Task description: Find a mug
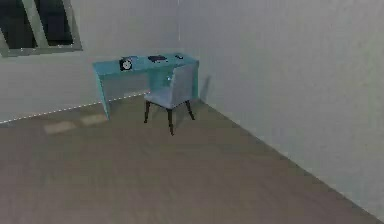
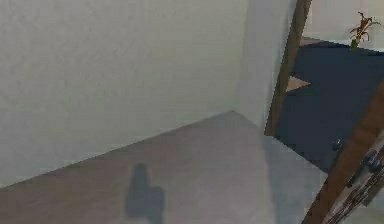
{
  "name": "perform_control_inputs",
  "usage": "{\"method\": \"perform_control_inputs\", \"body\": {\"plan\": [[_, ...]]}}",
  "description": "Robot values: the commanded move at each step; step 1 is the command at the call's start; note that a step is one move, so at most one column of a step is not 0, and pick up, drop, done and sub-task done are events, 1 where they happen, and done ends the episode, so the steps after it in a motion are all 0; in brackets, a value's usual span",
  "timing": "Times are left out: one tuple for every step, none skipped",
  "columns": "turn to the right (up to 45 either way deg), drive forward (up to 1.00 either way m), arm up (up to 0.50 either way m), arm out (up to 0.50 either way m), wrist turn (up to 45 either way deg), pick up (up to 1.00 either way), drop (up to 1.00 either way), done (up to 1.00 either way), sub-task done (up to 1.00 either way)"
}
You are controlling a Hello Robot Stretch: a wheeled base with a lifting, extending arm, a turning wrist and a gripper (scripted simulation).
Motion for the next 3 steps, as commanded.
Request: {"method": "perform_control_inputs", "body": {"plan": [[45.0,0.00,0.00,0.00,0.0,0.00,0.00,0.00,0.00],[45.0,0.00,0.00,0.00,0.0,0.00,0.00,0.00,0.00],[15.0,0.00,0.00,0.00,0.0,0.00,0.00,0.00,0.00]]}}
